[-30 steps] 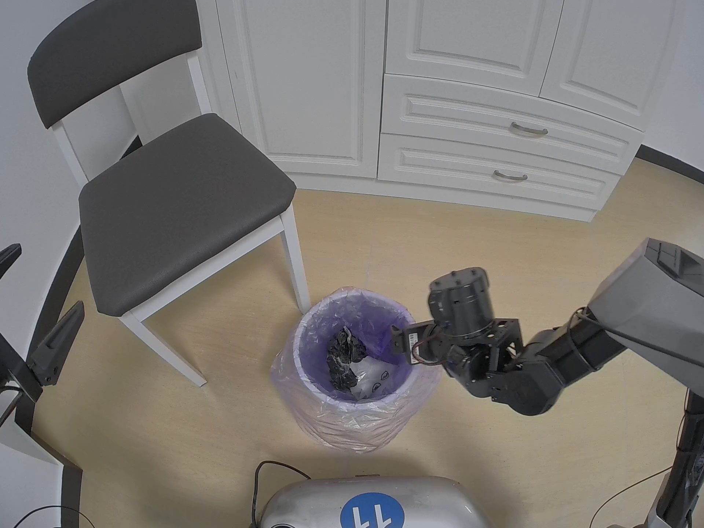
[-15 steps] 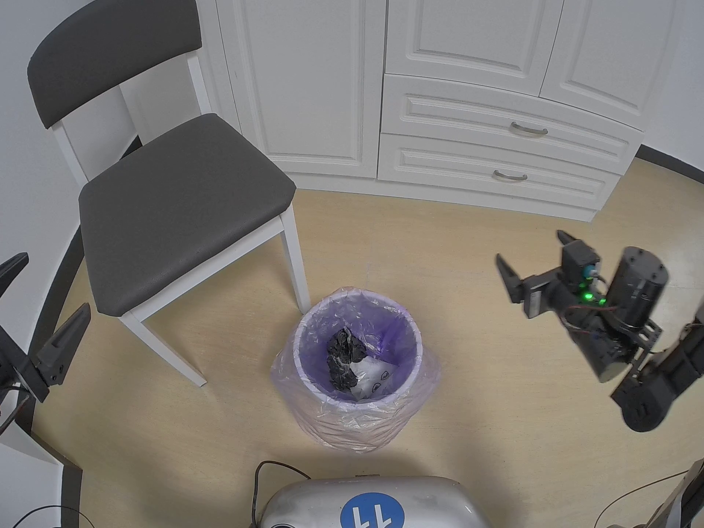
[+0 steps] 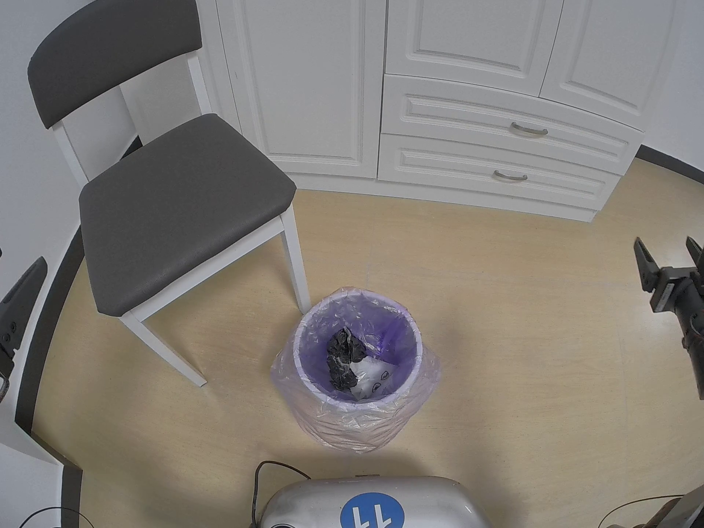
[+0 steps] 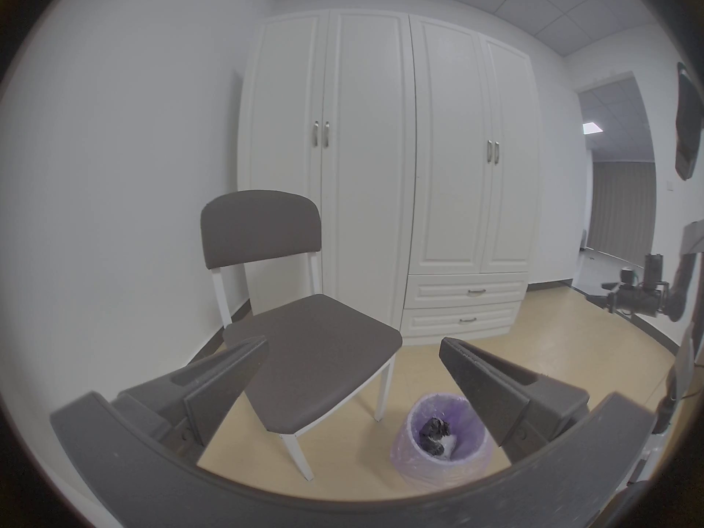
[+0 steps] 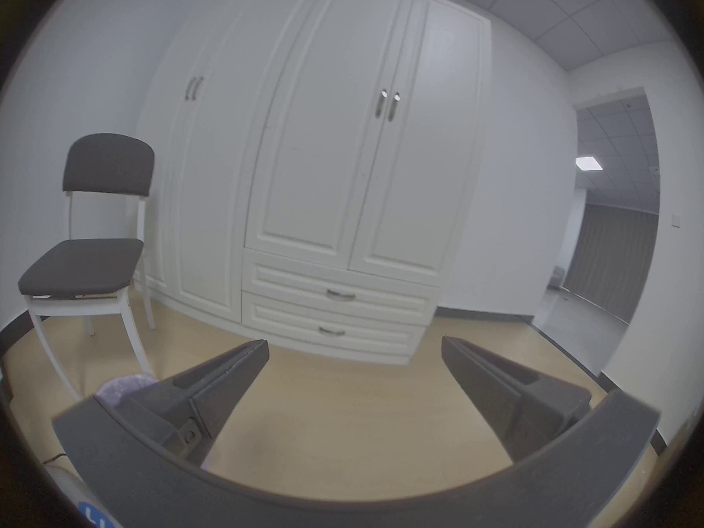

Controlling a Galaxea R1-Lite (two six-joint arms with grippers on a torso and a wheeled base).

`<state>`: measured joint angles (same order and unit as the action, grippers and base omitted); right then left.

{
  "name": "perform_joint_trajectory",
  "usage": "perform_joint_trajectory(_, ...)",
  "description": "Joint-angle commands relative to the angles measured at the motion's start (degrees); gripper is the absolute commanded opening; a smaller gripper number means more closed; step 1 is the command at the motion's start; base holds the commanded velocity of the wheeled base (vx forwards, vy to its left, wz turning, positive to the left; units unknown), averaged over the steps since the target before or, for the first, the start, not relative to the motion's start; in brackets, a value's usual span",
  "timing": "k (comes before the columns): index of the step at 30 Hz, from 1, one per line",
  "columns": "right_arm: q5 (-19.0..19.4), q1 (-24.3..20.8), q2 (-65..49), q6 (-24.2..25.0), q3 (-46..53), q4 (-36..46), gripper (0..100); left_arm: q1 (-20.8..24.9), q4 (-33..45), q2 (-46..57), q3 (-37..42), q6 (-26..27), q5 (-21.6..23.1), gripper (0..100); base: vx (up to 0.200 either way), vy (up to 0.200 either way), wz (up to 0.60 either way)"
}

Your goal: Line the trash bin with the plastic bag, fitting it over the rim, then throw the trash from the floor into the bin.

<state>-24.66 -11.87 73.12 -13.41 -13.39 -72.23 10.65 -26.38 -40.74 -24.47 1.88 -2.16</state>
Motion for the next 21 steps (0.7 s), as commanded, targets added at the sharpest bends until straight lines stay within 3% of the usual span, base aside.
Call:
perform_joint_trajectory(1, -2.67, 3.17, -25.39, 7.26, -2.61, 22.92, 100, -3.1, 0.19, 3.56, -0.14, -1.88, -2.5, 100, 0.0, 0.0, 0.0)
perform_joint_trajectory(6, -2.58, 6.42, -36.12, 12.35, -5.25, 37.25, 100, -3.18, 0.72, 7.08, 1.44, -1.35, -6.02, 100, 0.0, 0.0, 0.0)
perform_joint_trajectory(9, -2.5, 8.27, -39.28, 13.32, -5.34, 39.71, 100, -3.27, 0.98, 8.75, 2.05, -0.82, -6.72, 100, 0.0, 0.0, 0.0)
perform_joint_trajectory(12, -2.5, 11.79, -46.22, 14.29, -5.16, 43.31, 100, -6.7, 1.86, 12.7, 2.67, 1.73, -7.51, 100, 0.0, 0.0, 0.0)
perform_joint_trajectory(15, -2.15, 12.49, -51.15, 14.64, -4.28, 45.95, 100, -10.3, 4.41, 16.22, 2.14, 1.81, -6.98, 100, 0.0, 0.0, 0.0)
perform_joint_trajectory(21, -2.06, 11.87, -57.3, 18.6, -2.87, 49.99, 100, -10.92, 12.58, 22.11, 2.14, 1.55, -6.72, 100, 0.0, 0.0, 0.0)
